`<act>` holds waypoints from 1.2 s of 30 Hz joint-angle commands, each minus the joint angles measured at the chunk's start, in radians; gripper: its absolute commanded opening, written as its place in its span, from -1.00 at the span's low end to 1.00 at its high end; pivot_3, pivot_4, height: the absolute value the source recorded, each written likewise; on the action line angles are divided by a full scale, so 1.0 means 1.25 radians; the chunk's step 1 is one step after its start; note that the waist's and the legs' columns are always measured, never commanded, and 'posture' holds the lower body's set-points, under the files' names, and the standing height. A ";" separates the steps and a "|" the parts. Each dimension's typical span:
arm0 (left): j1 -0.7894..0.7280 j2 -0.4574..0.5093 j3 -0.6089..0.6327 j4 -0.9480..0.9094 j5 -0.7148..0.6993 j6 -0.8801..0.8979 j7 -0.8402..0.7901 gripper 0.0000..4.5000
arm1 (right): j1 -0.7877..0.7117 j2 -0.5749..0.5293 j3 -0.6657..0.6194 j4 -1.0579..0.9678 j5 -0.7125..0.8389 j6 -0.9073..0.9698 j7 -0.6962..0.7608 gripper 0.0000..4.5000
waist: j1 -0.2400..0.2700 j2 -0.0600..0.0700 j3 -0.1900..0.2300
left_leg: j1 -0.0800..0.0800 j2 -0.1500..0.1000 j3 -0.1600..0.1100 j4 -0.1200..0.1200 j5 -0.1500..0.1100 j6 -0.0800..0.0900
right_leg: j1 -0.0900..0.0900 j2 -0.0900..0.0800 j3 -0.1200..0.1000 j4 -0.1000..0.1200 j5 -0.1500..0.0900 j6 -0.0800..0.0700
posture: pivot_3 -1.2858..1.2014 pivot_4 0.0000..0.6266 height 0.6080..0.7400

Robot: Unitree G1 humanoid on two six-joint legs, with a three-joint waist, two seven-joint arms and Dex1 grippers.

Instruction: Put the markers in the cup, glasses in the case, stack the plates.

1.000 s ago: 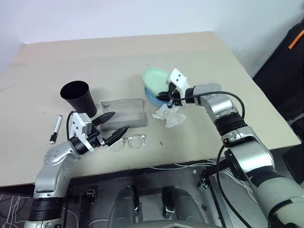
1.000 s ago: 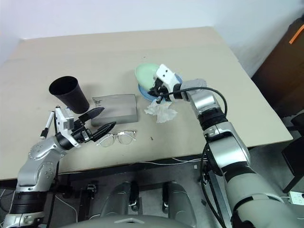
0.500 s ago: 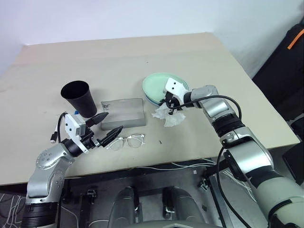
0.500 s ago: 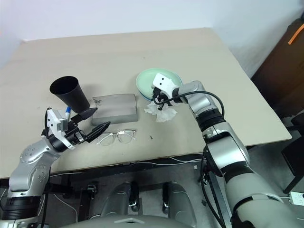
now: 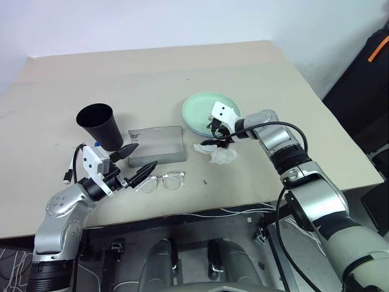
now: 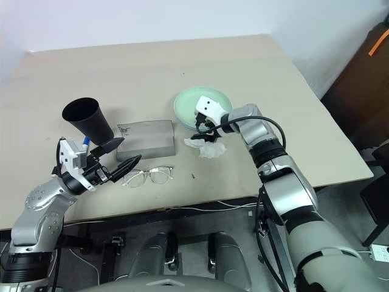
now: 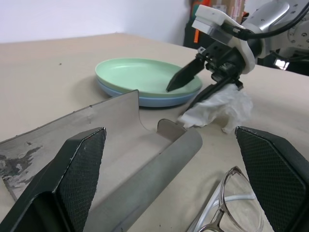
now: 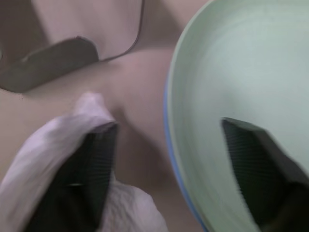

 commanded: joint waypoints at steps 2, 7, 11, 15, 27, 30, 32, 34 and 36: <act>-0.002 0.010 0.020 -0.015 -0.012 -0.010 -0.010 1.00 | -0.063 -0.010 -0.095 -0.083 0.081 0.014 0.010 0.84 | 0.000 0.000 0.000 | -0.001 0.000 0.001 0.000 0.000 0.000 | -0.001 0.000 0.001 0.001 0.001 0.001 | 0.03 -0.52 1.00; 0.002 0.015 0.034 -0.004 -0.013 -0.014 -0.017 1.00 | -0.036 -0.015 -0.164 -0.236 0.178 0.112 0.024 0.84 | 0.000 0.000 0.000 | -0.001 0.000 0.001 0.000 0.000 0.000 | -0.002 0.000 0.001 0.001 0.000 0.001 | 0.03 -0.52 1.00; 0.004 0.020 0.036 0.005 -0.009 -0.018 -0.024 1.00 | 0.026 -0.048 -0.145 -0.374 0.230 0.282 0.058 0.84 | 0.003 0.000 0.000 | -0.001 0.000 0.001 0.000 0.000 0.000 | -0.002 0.000 0.001 0.000 0.000 0.000 | 0.03 -0.52 1.00; -0.003 0.022 0.039 0.024 -0.006 -0.026 -0.036 1.00 | 0.166 -0.107 -0.116 -0.524 0.268 0.276 0.139 0.84 | 0.005 0.000 0.000 | -0.001 0.000 0.001 0.000 0.000 0.000 | -0.002 -0.001 0.001 -0.001 -0.001 -0.002 | 0.03 -0.52 1.00; -0.043 0.021 0.026 0.084 0.006 -0.045 -0.065 1.00 | 0.267 -0.122 -0.077 -0.483 0.196 0.126 0.049 1.00 | 0.001 0.000 0.000 | -0.001 0.001 0.004 -0.002 0.000 0.000 | -0.007 0.001 0.003 0.001 -0.002 -0.001 | 0.03 -0.52 1.00; -0.057 0.015 0.015 0.092 0.011 -0.048 -0.066 1.00 | 0.267 -0.125 -0.049 -0.431 0.166 0.082 0.055 1.00 | 0.001 0.000 0.000 | -0.002 0.001 0.005 -0.002 0.000 0.000 | -0.007 0.000 0.003 0.000 -0.001 -0.002 | 0.03 -0.52 1.00; -0.063 0.012 0.014 0.094 0.011 -0.049 -0.066 1.00 | 0.266 -0.121 -0.040 -0.409 0.158 0.065 0.059 1.00 | 0.002 0.000 0.000 | -0.002 0.001 0.006 -0.002 0.000 0.000 | -0.007 0.000 0.003 0.000 -0.001 -0.002 | 0.03 -0.52 1.00; -0.065 0.009 0.009 0.096 0.015 -0.052 -0.066 1.00 | 0.256 -0.110 -0.032 -0.370 0.146 0.051 0.048 1.00 | 0.002 0.000 0.000 | -0.002 0.001 0.007 -0.002 0.000 0.000 | -0.007 0.000 0.004 0.000 -0.001 -0.002 | 0.03 -0.52 1.00; -0.064 0.007 0.001 0.094 0.020 -0.053 -0.066 1.00 | 0.247 -0.107 -0.004 -0.323 0.103 0.025 0.033 1.00 | 0.001 0.000 0.000 | -0.001 0.001 0.008 -0.002 0.000 0.000 | -0.007 0.000 0.005 0.000 -0.001 -0.001 | 0.03 -0.52 1.00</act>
